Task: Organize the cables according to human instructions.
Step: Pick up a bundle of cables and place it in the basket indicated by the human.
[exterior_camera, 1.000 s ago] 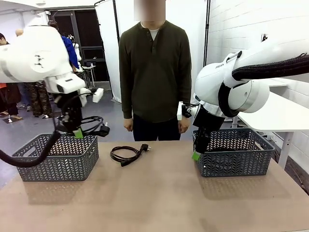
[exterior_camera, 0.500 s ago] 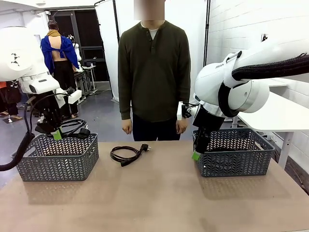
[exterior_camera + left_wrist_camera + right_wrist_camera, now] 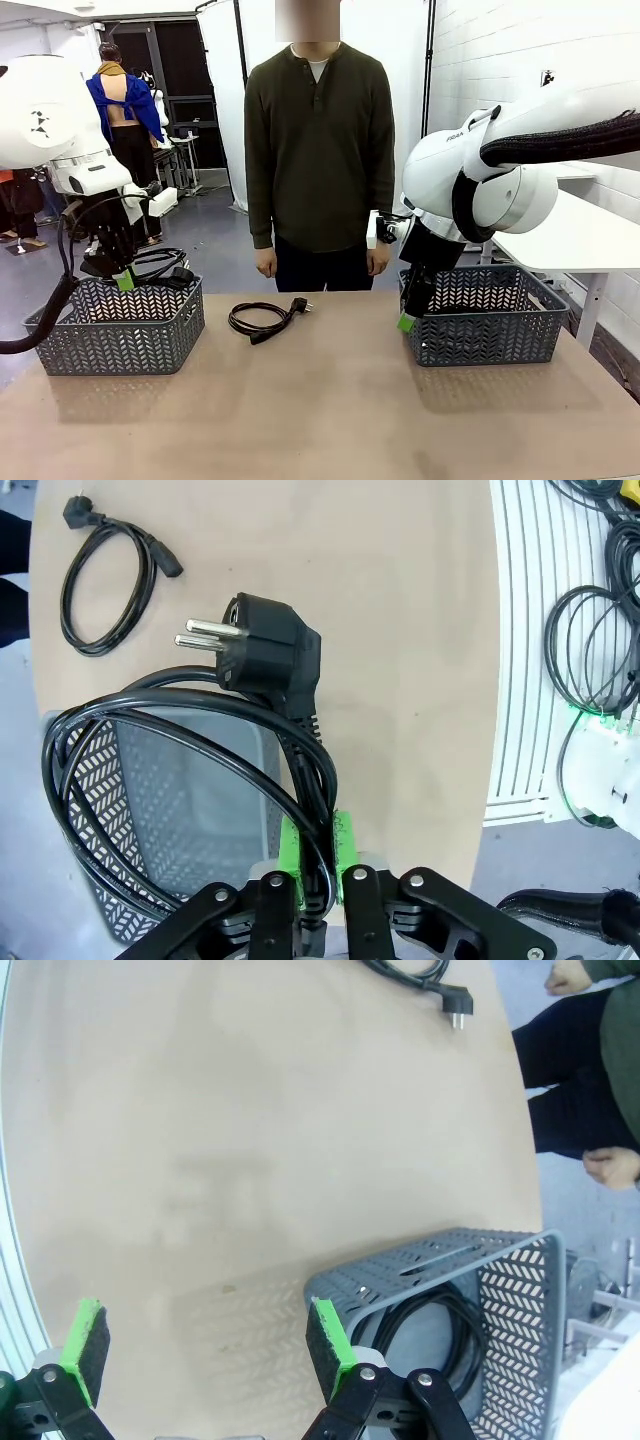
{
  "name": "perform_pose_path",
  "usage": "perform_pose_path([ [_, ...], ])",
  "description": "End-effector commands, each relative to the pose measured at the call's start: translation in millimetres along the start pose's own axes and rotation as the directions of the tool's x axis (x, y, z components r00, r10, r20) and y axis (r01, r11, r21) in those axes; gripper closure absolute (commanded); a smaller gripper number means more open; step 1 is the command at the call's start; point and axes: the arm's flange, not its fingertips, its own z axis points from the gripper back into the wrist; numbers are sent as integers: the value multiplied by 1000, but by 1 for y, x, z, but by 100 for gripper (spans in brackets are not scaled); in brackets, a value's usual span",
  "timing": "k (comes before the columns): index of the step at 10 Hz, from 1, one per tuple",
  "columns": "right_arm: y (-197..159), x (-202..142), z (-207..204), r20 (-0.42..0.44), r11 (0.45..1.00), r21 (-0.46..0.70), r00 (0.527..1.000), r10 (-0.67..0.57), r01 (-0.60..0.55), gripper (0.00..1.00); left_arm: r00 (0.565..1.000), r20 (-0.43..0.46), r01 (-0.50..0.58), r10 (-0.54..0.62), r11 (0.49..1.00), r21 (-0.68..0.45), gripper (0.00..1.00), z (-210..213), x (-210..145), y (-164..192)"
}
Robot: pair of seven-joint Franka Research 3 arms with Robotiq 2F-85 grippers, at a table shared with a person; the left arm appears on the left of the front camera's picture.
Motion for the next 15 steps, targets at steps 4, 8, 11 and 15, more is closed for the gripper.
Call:
perform_pose_path([
  [4,-1,0,0,-8,1000,-6,1000,2,-2,0,1000,-14,2,-2,1000,9,100,-4,-10,7],
  [8,-1,0,0,-8,1000,-6,1000,2,-2,0,999,-32,12,-11,999,32,100,-12,-53,26],
  [11,-1,0,0,-8,1000,-6,1000,2,-2,0,998,-50,31,-29,999,32,100,-32,-79,42],
  [15,-1,0,0,-8,1000,-6,1000,2,-2,0,998,-55,44,-42,998,50,100,-56,-95,65],
])
